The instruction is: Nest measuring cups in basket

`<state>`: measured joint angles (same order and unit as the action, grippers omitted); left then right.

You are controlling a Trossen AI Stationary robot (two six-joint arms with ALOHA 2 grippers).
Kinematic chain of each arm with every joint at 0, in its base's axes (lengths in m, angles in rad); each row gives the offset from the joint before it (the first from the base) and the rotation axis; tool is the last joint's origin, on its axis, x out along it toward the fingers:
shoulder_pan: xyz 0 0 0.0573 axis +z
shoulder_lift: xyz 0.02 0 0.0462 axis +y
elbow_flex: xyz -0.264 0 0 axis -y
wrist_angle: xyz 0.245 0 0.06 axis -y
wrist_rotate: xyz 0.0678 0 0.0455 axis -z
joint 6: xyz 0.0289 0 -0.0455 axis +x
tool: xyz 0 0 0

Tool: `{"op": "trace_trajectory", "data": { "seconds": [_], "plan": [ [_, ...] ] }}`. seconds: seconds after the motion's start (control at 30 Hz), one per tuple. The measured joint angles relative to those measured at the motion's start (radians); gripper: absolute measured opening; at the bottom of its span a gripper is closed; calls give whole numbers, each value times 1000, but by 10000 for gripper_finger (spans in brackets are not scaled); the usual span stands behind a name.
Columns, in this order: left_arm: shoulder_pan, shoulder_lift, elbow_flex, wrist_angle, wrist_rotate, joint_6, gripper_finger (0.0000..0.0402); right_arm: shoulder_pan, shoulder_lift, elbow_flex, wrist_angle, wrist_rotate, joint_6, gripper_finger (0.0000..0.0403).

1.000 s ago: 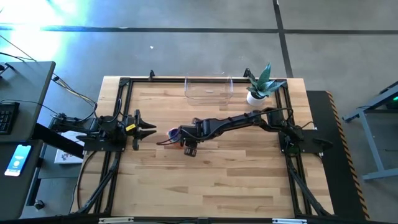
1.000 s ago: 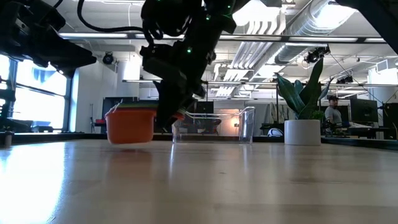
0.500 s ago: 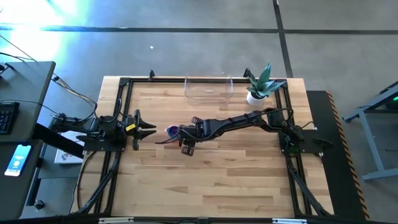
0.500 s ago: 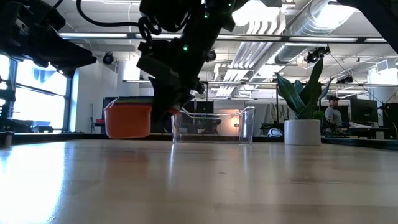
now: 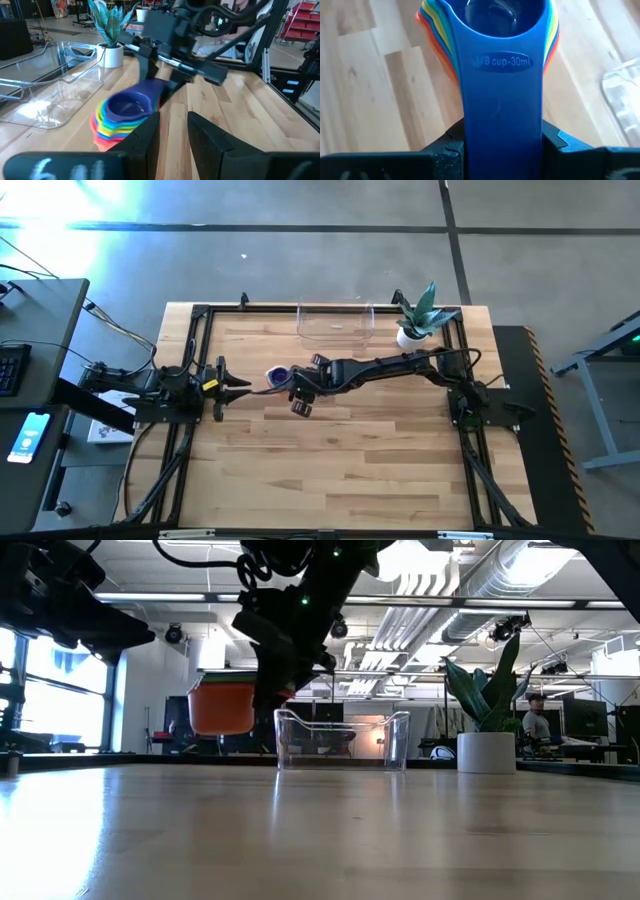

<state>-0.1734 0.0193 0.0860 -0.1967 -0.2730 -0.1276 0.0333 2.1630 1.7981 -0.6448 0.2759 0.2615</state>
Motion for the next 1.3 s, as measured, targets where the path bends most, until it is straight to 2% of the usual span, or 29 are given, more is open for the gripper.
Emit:
{"op": "trace_trajectory", "data": {
  "seconds": [0.7, 1.3],
  "plan": [
    [0, 0, 0, 0, 0, 0, 90, -14, -6, 0, 27, 30, -1, 120],
    [0, 0, 0, 0, 0, 0, 90, -123, -75, -3, -49, -11, -173, 120]
  ]
}}
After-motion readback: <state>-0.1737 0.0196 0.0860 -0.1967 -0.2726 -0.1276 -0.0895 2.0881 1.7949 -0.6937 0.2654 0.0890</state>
